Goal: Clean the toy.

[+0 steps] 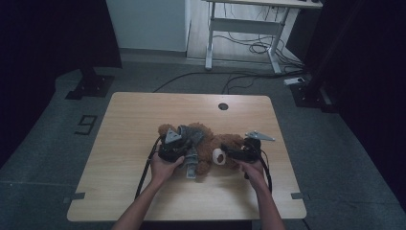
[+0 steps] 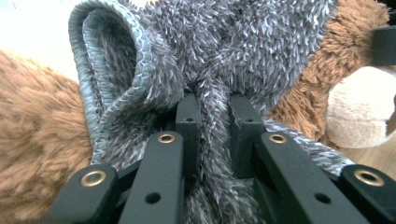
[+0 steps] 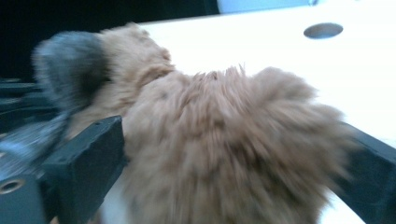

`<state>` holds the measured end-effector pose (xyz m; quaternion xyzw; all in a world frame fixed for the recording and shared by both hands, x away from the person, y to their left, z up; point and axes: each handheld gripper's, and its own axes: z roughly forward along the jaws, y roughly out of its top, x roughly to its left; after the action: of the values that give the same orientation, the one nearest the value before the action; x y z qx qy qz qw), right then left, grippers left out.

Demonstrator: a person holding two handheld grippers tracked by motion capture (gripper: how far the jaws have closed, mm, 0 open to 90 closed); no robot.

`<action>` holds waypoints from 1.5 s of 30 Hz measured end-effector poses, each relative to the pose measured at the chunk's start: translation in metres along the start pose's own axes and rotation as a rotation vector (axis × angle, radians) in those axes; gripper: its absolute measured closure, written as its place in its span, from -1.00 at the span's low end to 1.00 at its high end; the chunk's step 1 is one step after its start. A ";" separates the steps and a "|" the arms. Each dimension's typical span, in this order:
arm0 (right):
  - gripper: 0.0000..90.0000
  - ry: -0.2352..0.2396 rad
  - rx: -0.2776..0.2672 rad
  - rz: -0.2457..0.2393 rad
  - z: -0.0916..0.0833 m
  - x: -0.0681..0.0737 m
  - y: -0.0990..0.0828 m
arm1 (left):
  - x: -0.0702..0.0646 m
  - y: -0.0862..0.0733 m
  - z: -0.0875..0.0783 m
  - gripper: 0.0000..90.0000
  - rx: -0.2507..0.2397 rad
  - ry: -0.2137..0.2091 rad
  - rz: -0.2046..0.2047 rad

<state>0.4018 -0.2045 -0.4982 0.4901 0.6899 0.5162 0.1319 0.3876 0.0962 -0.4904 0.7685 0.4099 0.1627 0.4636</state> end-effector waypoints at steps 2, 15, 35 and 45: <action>-0.94 0.013 0.018 0.023 0.010 0.002 -0.002 | 0.000 -0.001 -0.001 0.70 -0.002 -0.008 -0.006; -0.31 0.009 -0.027 -0.102 -0.008 0.012 -0.030 | -0.011 0.005 -0.030 0.66 -0.020 -0.084 -0.016; -0.31 0.025 -0.052 -0.171 -0.015 0.014 -0.041 | -0.105 0.069 0.062 0.66 0.129 -0.143 0.173; -0.32 0.041 -0.060 -0.161 -0.016 0.010 -0.042 | -0.072 0.055 0.038 0.67 0.118 -0.062 0.138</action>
<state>0.3633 -0.2051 -0.5230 0.4182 0.7137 0.5344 0.1735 0.3941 0.0051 -0.4545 0.8255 0.3503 0.1462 0.4176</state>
